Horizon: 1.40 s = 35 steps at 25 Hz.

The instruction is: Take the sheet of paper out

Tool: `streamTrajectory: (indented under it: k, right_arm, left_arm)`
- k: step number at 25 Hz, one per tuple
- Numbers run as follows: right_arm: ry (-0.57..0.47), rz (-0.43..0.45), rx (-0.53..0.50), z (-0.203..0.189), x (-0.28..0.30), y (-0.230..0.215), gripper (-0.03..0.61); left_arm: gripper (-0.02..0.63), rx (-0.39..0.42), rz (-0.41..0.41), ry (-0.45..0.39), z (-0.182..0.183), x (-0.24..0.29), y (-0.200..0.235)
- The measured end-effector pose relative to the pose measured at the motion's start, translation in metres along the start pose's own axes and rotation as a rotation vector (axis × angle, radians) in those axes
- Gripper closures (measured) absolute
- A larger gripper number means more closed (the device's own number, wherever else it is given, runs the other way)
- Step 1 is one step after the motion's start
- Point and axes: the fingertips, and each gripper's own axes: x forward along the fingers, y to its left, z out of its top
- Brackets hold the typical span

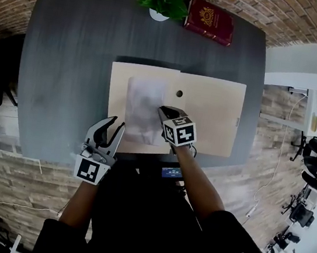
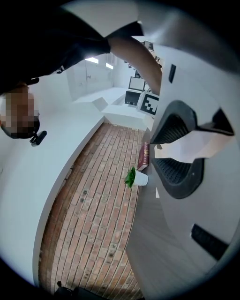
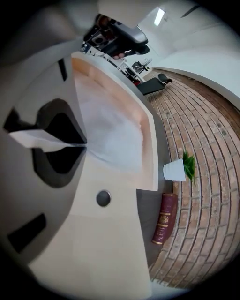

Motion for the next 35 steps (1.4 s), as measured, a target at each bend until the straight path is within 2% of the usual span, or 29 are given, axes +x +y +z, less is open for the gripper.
streamTrajectory:
  k: [2,10,17,26,31,35]
  right_arm:
    - [0.004,-0.007,-0.021,0.0,0.0,-0.003,0.567]
    - [-0.031,0.009,0.005,0.0,-0.01,-0.011,0.574]
    - [-0.061,-0.015,0.042,-0.005,-0.037,-0.044,0.574]
    - [-0.124,-0.039,0.08,-0.019,-0.083,-0.085,0.575]
    - [-0.164,-0.045,0.105,-0.027,-0.107,-0.108,0.575]
    - [-0.204,-0.015,0.127,-0.029,-0.128,-0.119,0.575]
  left_arm:
    - [0.528,-0.003,0.003,0.001,-0.001,-0.001,0.0]
    - [0.528,-0.007,0.029,-0.003,0.0,-0.006,0.004]
    - [0.528,0.026,0.031,-0.029,0.008,0.0,-0.006]
    - [0.528,0.037,0.016,-0.028,0.01,0.018,-0.039]
    - [0.528,0.062,-0.023,-0.038,0.017,0.034,-0.069]
    - [0.528,0.079,-0.031,-0.042,0.022,0.046,-0.089]
